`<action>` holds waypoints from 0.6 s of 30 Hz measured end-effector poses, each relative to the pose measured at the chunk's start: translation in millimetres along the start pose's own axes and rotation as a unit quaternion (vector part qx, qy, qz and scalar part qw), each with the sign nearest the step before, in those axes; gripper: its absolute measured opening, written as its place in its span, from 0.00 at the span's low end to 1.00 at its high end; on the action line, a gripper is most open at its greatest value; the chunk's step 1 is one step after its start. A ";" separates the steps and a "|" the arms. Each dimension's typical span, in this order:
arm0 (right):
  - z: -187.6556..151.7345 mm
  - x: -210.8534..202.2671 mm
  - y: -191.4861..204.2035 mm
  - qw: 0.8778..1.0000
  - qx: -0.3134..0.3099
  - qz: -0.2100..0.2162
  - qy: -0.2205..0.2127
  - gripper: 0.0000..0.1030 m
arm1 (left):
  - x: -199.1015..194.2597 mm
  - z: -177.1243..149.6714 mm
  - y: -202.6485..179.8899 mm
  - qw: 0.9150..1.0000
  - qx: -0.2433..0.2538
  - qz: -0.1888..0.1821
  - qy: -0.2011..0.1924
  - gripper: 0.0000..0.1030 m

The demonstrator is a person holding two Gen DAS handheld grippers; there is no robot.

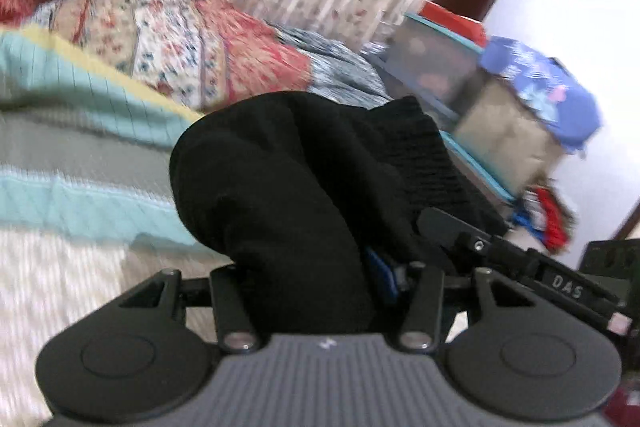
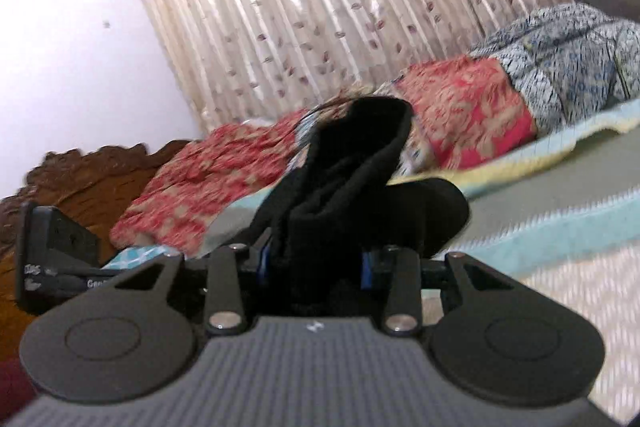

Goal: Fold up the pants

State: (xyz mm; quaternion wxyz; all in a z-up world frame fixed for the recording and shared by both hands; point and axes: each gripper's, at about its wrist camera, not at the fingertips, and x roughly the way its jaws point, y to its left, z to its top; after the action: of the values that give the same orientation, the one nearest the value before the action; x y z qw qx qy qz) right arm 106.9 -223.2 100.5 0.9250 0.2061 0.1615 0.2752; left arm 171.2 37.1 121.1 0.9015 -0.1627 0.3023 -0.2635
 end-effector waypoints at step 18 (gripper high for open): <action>-62.3 112.5 -85.3 0.979 0.029 -0.168 0.113 0.75 | 123.9 -35.6 96.1 0.985 -0.074 0.148 0.043 0.75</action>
State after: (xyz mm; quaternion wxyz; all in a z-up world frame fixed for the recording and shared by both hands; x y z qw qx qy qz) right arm 208.5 -205.4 -14.2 0.9273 0.1706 0.3055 0.1328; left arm 269.0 39.0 -6.5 0.9021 -0.1708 0.3804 -0.1108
